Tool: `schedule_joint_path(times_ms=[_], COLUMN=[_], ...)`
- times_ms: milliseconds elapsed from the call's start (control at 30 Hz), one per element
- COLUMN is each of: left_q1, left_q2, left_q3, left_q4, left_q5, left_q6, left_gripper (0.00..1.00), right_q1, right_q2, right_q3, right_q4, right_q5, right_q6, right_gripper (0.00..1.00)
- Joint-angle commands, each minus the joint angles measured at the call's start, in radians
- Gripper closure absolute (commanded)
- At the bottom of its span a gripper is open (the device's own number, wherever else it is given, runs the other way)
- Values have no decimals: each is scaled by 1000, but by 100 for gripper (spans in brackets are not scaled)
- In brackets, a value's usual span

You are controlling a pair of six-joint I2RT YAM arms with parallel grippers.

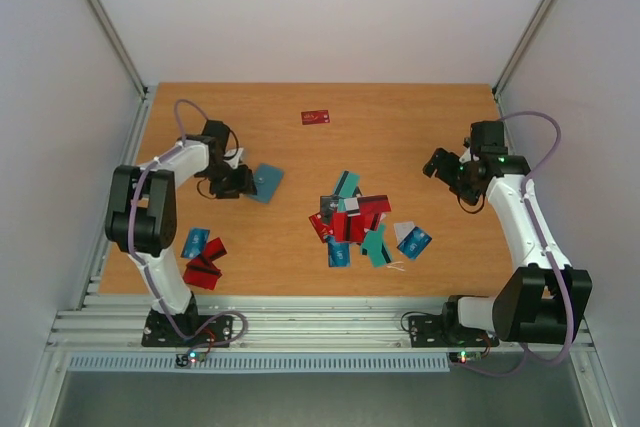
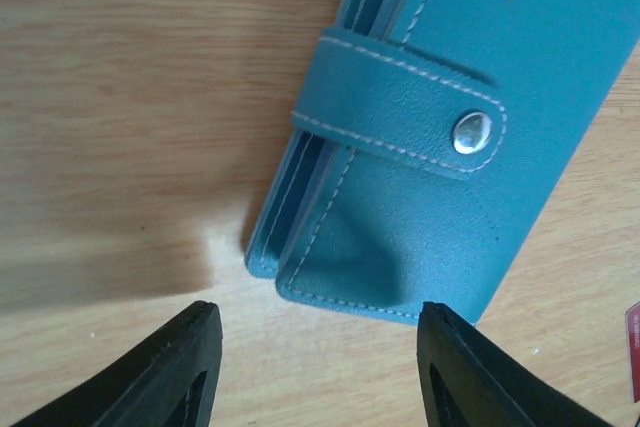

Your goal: Put the credit cards into the card holder

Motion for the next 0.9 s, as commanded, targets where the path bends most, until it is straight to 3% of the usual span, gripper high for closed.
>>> schedule_joint_path(times_ms=[0, 467, 867], left_q1=[-20, -50, -71], left_q2=[22, 90, 105], left_q3=[58, 91, 72], left_q4=[-38, -37, -5], left_q5=[-31, -109, -155], left_q6=[13, -31, -63], left_gripper=[46, 53, 85], right_q1=[5, 5, 5], right_q2=[-29, -40, -52], right_q3=[-25, -22, -53], right_q4=[-14, -41, -39], right_q5=[-20, -10, -29], right_q6=[13, -2, -1], right_gripper=[1, 1, 1])
